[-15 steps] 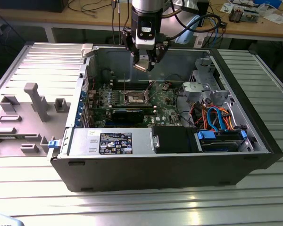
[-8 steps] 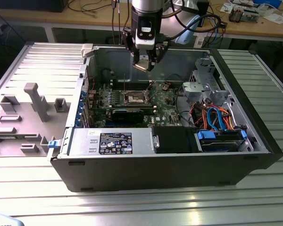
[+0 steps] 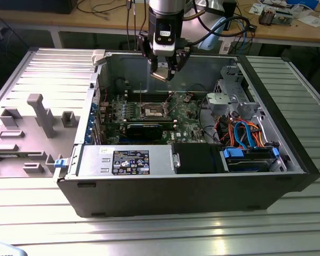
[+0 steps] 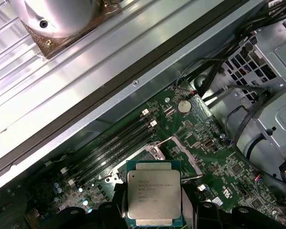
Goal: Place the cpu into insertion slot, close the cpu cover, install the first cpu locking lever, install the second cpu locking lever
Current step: 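Place the cpu into insertion slot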
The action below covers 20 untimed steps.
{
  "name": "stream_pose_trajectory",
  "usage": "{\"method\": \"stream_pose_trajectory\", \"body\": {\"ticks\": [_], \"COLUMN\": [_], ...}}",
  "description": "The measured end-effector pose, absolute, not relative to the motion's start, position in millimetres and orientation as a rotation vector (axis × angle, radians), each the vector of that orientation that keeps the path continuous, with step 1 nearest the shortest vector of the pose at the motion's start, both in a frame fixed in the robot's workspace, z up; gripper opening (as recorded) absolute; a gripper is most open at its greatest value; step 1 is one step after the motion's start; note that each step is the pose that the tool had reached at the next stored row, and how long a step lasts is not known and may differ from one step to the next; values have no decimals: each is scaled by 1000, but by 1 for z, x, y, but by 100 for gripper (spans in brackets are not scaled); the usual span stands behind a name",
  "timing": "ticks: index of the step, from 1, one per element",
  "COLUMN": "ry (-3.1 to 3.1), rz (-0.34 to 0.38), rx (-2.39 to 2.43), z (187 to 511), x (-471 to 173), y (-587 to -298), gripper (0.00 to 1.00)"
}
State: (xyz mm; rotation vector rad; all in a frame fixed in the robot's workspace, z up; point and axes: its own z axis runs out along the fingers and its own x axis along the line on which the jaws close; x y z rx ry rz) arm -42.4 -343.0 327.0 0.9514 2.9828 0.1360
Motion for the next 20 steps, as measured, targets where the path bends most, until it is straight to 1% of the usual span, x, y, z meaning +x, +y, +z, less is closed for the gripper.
{"method": "stream_pose_trajectory", "body": {"ticks": [20], "ry": [2976], "rz": [136], "rx": [971], "z": [327], "x": [-42], "y": [-343], "gripper": [55]}}
